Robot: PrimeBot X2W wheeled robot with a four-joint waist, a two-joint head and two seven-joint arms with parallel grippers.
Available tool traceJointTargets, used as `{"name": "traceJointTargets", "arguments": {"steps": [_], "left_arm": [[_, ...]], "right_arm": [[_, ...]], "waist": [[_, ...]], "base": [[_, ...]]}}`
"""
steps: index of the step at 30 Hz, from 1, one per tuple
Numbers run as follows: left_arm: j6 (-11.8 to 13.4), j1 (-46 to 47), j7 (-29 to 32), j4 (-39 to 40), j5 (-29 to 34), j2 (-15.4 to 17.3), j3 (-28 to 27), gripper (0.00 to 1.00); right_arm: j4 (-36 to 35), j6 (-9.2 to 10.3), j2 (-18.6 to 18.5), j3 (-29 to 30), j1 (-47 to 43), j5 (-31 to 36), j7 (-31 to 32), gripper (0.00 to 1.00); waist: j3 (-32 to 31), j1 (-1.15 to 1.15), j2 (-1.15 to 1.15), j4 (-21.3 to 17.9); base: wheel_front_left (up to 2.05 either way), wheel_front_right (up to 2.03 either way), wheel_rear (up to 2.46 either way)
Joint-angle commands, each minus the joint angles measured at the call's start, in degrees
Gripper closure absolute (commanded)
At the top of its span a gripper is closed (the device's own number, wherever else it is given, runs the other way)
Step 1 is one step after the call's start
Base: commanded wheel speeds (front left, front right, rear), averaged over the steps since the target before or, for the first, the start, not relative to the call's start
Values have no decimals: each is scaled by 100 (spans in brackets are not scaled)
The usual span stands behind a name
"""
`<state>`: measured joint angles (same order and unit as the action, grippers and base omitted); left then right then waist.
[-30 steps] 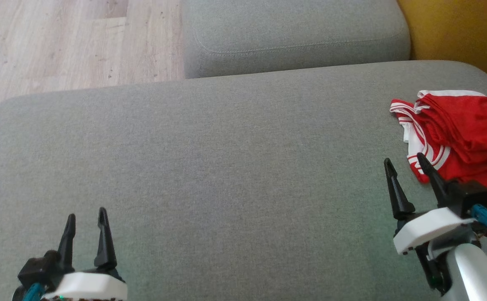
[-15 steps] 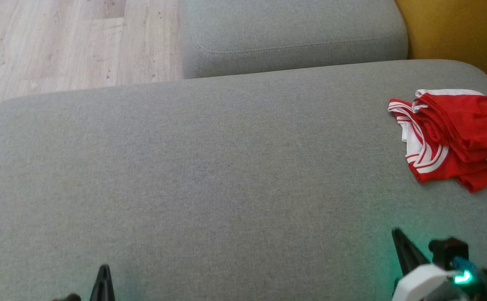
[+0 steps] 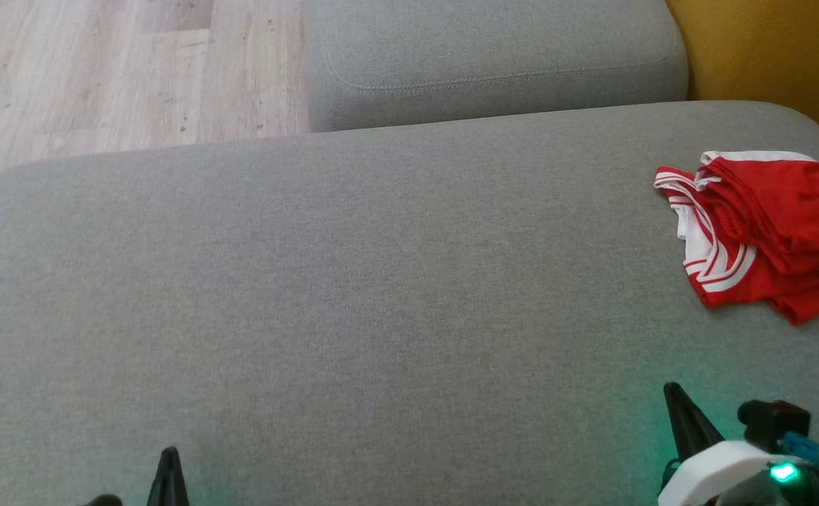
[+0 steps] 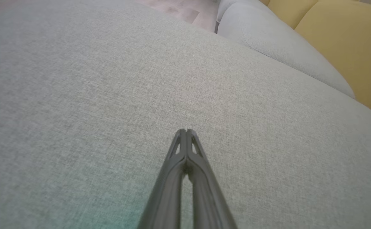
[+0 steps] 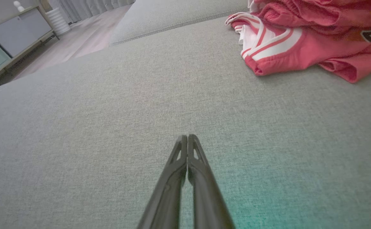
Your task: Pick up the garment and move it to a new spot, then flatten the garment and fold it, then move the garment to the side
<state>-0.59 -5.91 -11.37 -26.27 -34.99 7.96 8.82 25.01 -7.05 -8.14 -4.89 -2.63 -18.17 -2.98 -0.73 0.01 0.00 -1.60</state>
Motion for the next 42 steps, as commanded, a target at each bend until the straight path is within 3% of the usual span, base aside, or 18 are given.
{"name": "traceJointTargets", "arguments": {"steps": [1, 42], "left_arm": [[-41, 277, 39, 197, -140, 13, -149, 100], [-280, 621, 684, 575, -2195, -179, -661, 100]], "right_arm": [[-209, -6, -35, 77, 311, -190, 24, 100], [-537, -20, 172, 470, 521, -2846, 365, 100]], "waist": [[1, 0, 0, 3], [34, -1, 0, 61]], "base": [[0, 0, 0], [0, 0, 0]]}}
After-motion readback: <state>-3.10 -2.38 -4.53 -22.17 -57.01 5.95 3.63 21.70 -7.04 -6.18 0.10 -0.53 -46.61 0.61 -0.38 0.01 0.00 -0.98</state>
